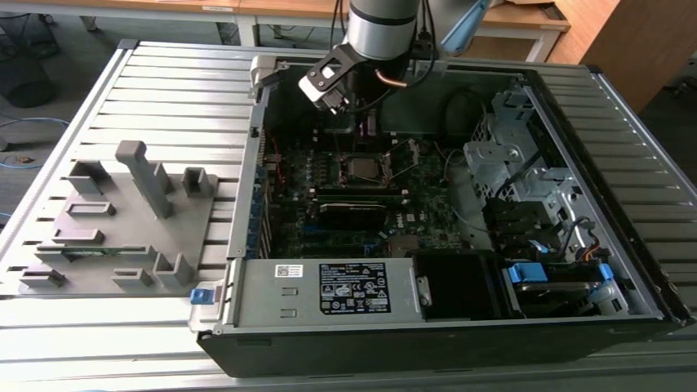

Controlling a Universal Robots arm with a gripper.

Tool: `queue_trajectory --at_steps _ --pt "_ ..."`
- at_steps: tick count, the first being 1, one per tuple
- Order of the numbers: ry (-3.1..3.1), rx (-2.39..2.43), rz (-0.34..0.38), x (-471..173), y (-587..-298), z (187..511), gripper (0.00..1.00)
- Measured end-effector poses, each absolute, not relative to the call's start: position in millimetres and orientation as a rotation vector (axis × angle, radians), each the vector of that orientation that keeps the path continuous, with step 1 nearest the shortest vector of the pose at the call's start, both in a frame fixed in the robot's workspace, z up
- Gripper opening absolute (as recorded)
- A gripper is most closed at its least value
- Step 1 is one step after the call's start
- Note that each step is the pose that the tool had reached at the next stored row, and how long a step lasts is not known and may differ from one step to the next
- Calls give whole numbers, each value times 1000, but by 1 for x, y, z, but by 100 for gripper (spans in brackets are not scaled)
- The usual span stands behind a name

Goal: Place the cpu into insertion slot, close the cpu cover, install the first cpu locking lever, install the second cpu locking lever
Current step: 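Place the cpu into insertion slot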

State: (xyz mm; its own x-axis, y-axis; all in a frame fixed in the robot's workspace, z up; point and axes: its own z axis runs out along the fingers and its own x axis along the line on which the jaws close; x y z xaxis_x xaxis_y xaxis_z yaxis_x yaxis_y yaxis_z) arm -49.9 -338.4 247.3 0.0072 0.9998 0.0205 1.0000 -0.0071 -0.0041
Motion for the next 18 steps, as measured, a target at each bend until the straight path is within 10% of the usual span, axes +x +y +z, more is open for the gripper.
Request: queue_trajectory --at_steps 18 --pt "-2201 -2217 -18 -45 -338 252 11"
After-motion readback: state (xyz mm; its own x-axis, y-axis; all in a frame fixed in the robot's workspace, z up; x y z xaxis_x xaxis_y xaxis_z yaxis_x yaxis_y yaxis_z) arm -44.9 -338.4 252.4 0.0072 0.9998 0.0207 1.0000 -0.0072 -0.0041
